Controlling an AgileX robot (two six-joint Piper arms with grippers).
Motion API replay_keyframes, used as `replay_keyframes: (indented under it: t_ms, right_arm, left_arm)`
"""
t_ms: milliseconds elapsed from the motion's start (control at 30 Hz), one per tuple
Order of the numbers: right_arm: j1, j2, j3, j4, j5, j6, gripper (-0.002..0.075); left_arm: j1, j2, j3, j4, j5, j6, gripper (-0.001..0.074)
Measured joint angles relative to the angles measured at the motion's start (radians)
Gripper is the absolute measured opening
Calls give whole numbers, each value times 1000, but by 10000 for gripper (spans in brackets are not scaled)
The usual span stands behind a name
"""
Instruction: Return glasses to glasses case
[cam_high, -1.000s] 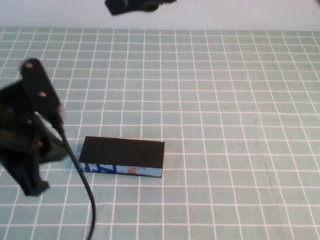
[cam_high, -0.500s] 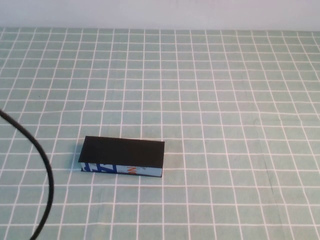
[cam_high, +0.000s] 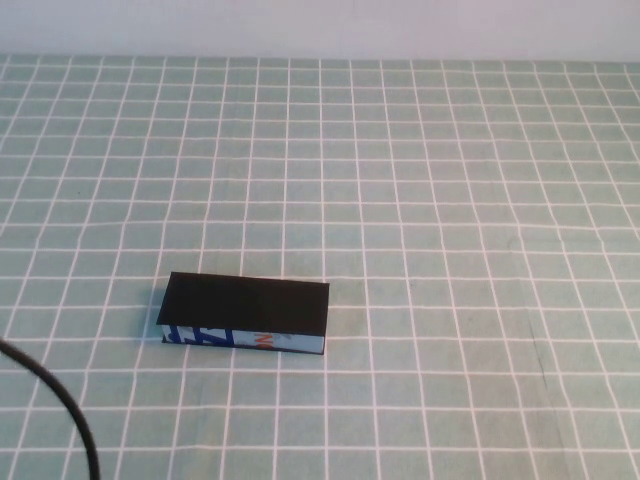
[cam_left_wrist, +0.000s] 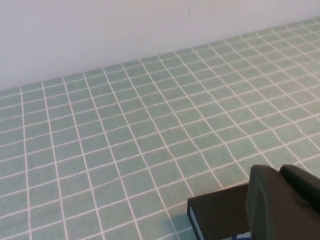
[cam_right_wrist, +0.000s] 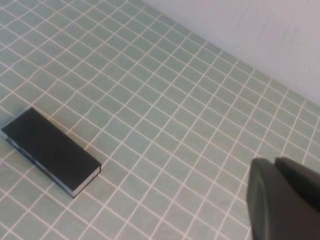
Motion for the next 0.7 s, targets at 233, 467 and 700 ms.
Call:
replay_keyframes:
  t_ms: [233,467,700]
  right_arm:
    - [0,-392,517,-39,-218,121,-11]
    - [0,-703,944,-145,-372,307,-11]
    - [0,-954,1234,-208,-559,340,-11]
  left_arm:
    - [0,-118,84,-10,-83,-102,2]
    - [0,-151,163,-11,-101,-182,2]
    - [0,-151,177,-12,-94,-197,1]
